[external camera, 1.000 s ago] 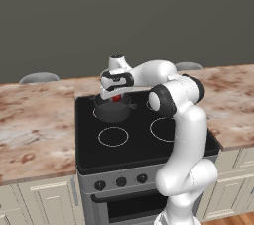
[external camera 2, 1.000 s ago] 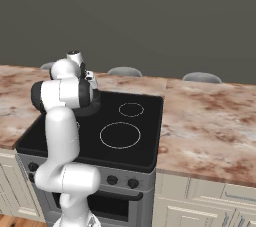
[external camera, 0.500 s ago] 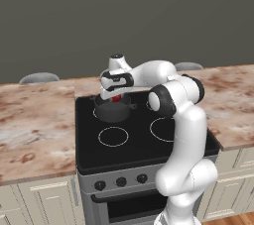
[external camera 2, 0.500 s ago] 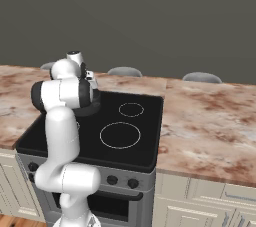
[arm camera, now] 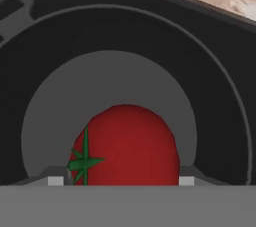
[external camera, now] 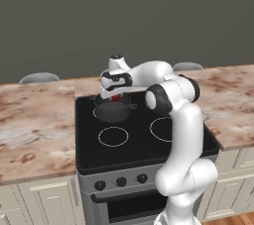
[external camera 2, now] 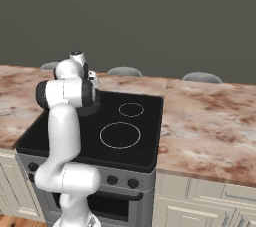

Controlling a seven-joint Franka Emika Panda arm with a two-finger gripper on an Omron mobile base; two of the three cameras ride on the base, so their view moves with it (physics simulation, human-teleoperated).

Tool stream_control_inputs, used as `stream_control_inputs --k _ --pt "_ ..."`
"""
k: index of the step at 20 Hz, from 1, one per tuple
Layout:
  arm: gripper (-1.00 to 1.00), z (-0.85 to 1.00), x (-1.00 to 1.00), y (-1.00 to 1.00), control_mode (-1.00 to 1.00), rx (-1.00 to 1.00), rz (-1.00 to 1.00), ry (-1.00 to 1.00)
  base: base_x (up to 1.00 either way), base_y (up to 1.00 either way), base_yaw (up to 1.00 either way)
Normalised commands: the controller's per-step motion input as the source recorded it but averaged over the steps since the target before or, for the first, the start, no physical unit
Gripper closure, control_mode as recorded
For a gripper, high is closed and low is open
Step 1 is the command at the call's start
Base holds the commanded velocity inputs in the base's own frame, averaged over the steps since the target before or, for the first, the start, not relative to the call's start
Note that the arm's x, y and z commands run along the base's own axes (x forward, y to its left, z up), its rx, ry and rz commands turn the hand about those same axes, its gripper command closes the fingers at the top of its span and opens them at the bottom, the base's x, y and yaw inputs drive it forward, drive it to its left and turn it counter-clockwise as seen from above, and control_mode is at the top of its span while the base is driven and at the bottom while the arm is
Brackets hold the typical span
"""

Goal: Turn on the burner for the pot on the stove. Wait thirty seconds for the pot to heat up. Then add the tomato to the pot.

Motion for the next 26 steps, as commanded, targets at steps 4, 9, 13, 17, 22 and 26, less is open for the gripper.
stream_control_inputs --k 4,9,13,17,22,26 --pt "1.0 -0.34 0.04 0.0 -1.0 0.01 -0.01 0.0 0.0 0.0 0.0" --pt "1.0 -0.37 0.01 0.01 -1.0 0.02 -0.01 0.0 0.0 0.0 0.0" --pt "1.0 -0.27 0.04 0.06 -1.0 0.02 -0.02 0.0 0.0 0.0 0.0" --pt "1.0 -0.19 0.12 0.05 -1.0 0.0 -0.03 0.0 0.0 0.0 0.0" --pt "-1.0 -0.06 0.02 0.05 -1.0 0.0 -0.05 -0.03 0.0 0.0 0.0" --pt "-1.0 0.0 -0.03 0.0 -1.0 0.0 -0.11 -0.1 0.0 0.0 0.0"
